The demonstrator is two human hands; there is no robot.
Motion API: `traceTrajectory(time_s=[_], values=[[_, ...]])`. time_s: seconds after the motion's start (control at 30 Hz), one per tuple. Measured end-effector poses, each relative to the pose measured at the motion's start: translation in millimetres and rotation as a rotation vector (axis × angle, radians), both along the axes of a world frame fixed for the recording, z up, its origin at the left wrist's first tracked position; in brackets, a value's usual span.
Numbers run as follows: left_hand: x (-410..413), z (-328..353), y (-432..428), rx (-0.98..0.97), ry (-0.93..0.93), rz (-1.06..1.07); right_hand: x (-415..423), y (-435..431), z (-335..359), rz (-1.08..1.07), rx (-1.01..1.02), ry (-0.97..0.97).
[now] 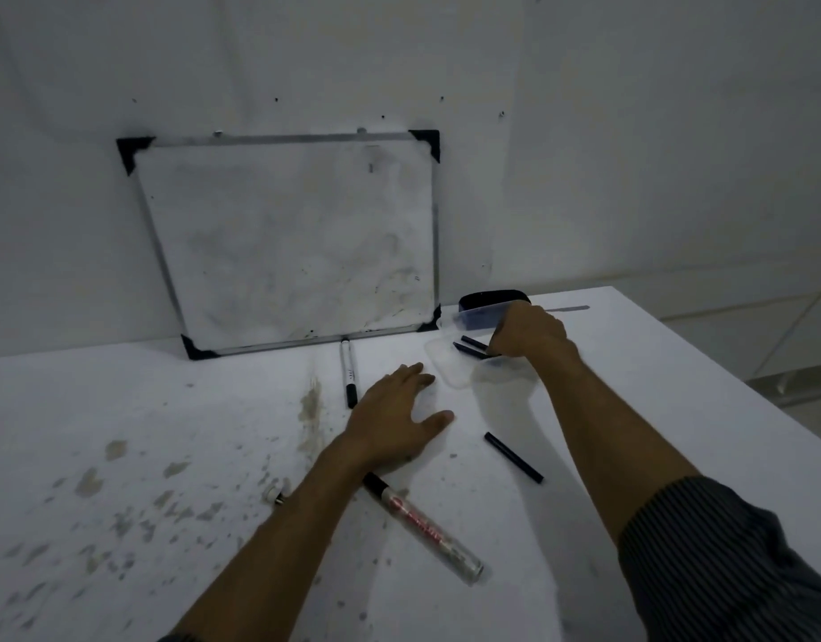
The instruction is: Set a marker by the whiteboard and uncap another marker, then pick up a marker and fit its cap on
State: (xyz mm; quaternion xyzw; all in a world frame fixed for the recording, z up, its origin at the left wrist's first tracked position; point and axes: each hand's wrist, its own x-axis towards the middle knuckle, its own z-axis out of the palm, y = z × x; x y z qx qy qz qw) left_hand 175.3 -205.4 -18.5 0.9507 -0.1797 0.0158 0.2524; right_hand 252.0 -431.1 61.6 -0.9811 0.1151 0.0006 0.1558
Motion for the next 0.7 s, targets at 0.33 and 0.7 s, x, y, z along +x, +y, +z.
traceTrajectory(time_s=[0.33, 0.7], values=[[-5, 20, 3, -0.114, 0.180, 0.002, -101, 23, 28, 0.149, 0.334, -0.253], [-103, 62, 41, -0.409, 0.030, -0.131, -277, 63, -45, 0.300, 0.333, -0.085]])
